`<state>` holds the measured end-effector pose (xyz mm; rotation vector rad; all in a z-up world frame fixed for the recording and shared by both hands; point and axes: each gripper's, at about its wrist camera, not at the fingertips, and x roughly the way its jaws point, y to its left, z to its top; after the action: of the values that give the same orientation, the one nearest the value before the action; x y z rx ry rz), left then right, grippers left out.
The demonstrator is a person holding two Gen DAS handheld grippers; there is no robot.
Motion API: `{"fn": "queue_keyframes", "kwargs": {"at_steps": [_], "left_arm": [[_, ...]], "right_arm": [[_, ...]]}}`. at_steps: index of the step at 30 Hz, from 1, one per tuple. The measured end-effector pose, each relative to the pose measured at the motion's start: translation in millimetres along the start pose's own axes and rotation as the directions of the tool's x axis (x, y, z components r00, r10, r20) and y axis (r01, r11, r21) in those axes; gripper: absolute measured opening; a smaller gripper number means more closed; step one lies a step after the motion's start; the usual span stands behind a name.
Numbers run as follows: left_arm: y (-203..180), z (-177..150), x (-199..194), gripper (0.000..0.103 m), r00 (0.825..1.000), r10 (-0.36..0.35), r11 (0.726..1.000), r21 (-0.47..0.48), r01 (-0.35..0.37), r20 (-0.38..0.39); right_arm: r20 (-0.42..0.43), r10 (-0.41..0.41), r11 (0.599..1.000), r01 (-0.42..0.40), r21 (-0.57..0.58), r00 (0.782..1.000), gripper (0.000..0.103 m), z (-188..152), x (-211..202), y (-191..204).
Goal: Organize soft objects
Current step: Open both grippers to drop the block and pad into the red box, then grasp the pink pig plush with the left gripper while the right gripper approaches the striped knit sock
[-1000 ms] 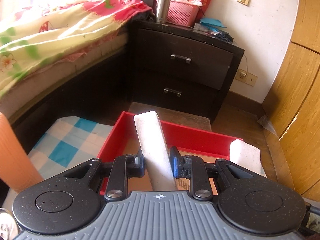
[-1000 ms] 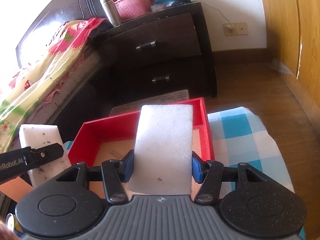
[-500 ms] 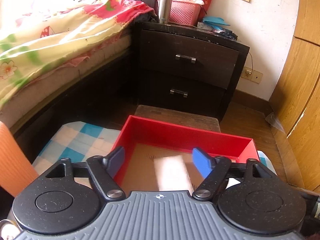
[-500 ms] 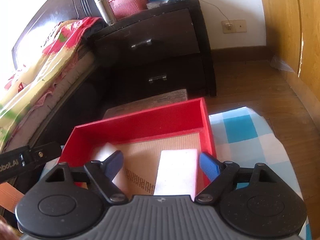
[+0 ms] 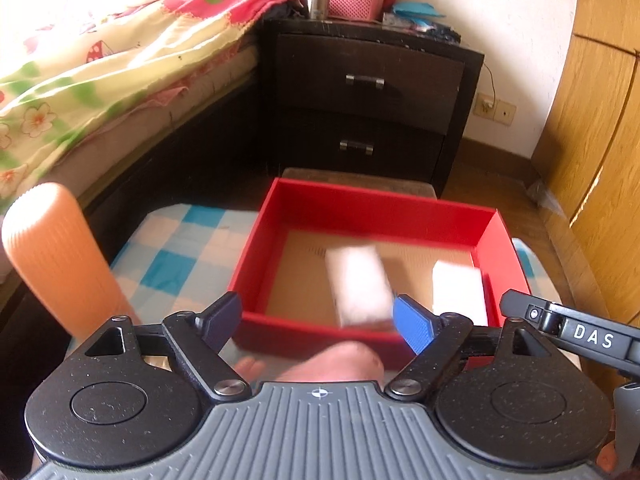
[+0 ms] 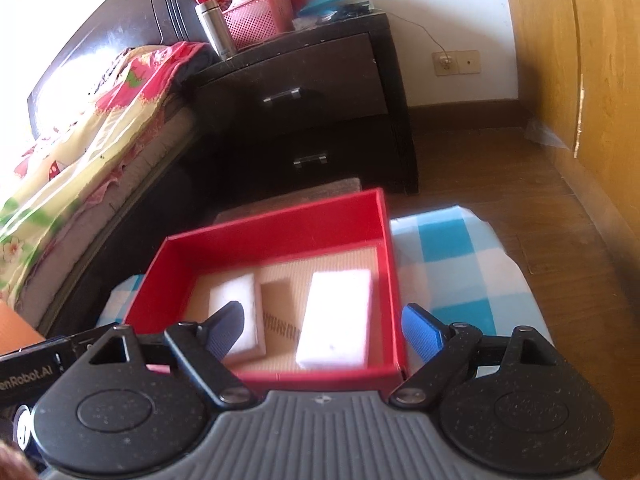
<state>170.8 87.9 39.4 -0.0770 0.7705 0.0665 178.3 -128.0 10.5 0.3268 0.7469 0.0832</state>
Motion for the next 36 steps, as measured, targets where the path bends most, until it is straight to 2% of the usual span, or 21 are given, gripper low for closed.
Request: {"fn": "queue_keyframes", "kwargs": {"at_steps": [6, 12, 18, 25, 27, 32, 33, 36], "left_arm": [[5, -9, -12, 0.081, 1.000, 0.002, 1.000, 0.003, -0.002, 0.011], [9, -22, -18, 0.081, 1.000, 0.006, 1.000, 0.020, -0.005, -0.009], [17, -32, -13, 0.079, 0.997, -0.025, 1.000, 0.010, 0.025, -0.073], [14, -53, -7, 0.079, 0.993, -0.027, 0.997, 0.074, 0.035, -0.118], [14, -52, -1, 0.078, 0.991, -0.020, 0.997, 0.075, 0.029, -0.130], [12, -46, 20, 0.079, 0.983, -0.053, 0.994, 0.083, 0.069, -0.176], [11, -46, 25, 0.079, 0.979, -0.054, 0.992, 0.097, 0.074, -0.195], [2, -52, 35, 0.079, 0.971, 0.015, 0.978, 0.204, 0.035, -0.238]], "right_arm": [[0.004, -0.004, 1.000, 0.004, -0.018, 1.000, 0.065, -16, -16, 4], [0.009, 0.015, 1.000, -0.015, -0.028, 1.000, 0.065, -28, -34, 9], [-0.014, 0.016, 0.999, -0.016, -0.038, 1.000, 0.065, -44, -45, 7], [-0.045, 0.026, 0.999, -0.028, -0.041, 0.999, 0.065, -60, -58, 1], [-0.054, 0.036, 0.999, -0.038, -0.037, 0.998, 0.065, -64, -61, 1], [-0.054, 0.044, 0.998, -0.046, -0.044, 0.998, 0.065, -69, -70, -2], [-0.056, 0.041, 0.998, -0.044, -0.044, 0.998, 0.065, -69, -71, -4], [-0.065, 0.033, 0.999, -0.035, -0.035, 0.997, 0.065, -69, -71, -13]]}}
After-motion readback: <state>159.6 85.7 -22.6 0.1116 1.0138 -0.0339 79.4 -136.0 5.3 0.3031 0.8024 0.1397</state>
